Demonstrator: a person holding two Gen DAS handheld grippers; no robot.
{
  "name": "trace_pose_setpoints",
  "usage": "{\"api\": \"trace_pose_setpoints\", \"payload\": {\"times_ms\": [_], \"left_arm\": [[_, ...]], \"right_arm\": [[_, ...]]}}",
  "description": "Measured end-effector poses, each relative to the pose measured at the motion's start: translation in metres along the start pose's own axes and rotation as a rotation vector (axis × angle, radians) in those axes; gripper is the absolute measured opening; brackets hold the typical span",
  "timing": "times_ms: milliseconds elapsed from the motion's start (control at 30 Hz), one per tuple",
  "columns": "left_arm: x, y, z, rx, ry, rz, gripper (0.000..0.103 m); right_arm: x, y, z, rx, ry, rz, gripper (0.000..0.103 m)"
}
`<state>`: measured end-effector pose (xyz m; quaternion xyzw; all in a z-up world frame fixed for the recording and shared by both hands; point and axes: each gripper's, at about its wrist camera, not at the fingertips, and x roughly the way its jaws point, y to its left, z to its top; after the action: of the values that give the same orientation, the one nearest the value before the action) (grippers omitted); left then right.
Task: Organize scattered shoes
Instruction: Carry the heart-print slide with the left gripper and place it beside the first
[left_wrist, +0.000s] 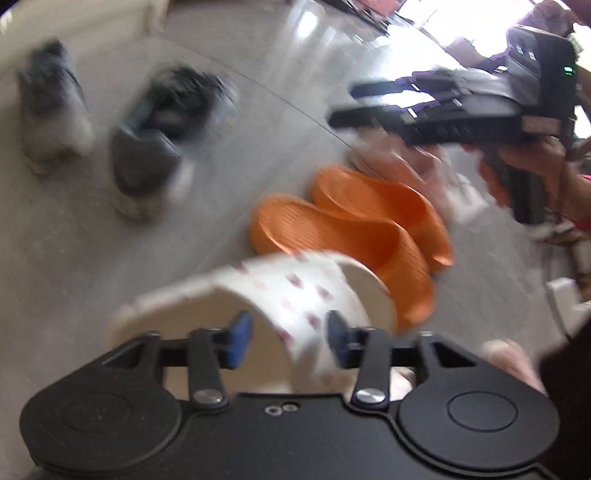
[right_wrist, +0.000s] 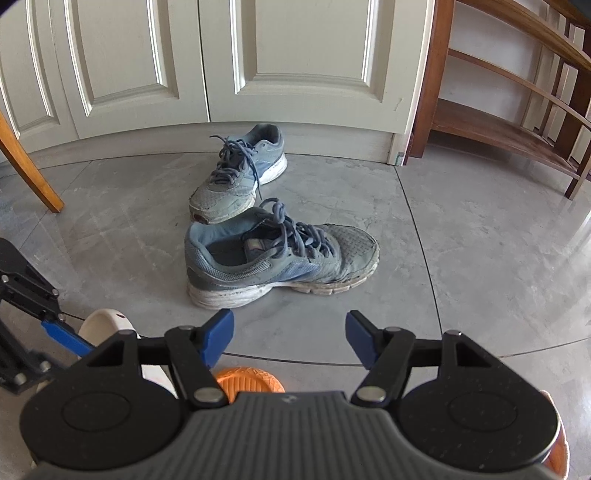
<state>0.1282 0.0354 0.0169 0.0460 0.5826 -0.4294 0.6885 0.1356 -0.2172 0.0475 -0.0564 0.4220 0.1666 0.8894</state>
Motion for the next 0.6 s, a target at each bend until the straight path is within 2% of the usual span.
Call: {"api": "trace_pose_setpoints", "payload": {"times_ms": [67,167,233,400,500,567,600], "left_arm": [[0.004,0.001,-0.006,0.002,0.025,-0.004,0.060],[0.007,-0.008,-0.009,0.053,-0.022,0.068,0.061],[0.011,-0.018,-0.005,0.101,-0.030,0.076,0.061],[0.029,-0.044,-0.002,0.243,0.044,0.092,0.058],[0.028,-0.052,-0.016,0.367,0.121,0.104,0.039],[0.029,-0.060,-0.028,0.453,0.175,0.116,0.031],[0.030,-0.064,-0.033,0.487,0.193,0.122,0.033]], "right_arm": [[-0.002,-0.001,-0.001,0.002,-0.001,-0.001,0.070],[-0.004,0.001,-0.003,0.000,0.000,0.001,0.070],[-0.005,0.003,-0.004,-0.004,0.001,0.003,0.070],[-0.007,0.009,-0.006,-0.013,0.004,0.014,0.070],[-0.011,0.015,-0.009,-0.030,0.005,0.025,0.070],[-0.013,0.020,-0.012,-0.042,0.008,0.037,0.070],[-0.013,0.022,-0.013,-0.046,0.012,0.043,0.070]]}}
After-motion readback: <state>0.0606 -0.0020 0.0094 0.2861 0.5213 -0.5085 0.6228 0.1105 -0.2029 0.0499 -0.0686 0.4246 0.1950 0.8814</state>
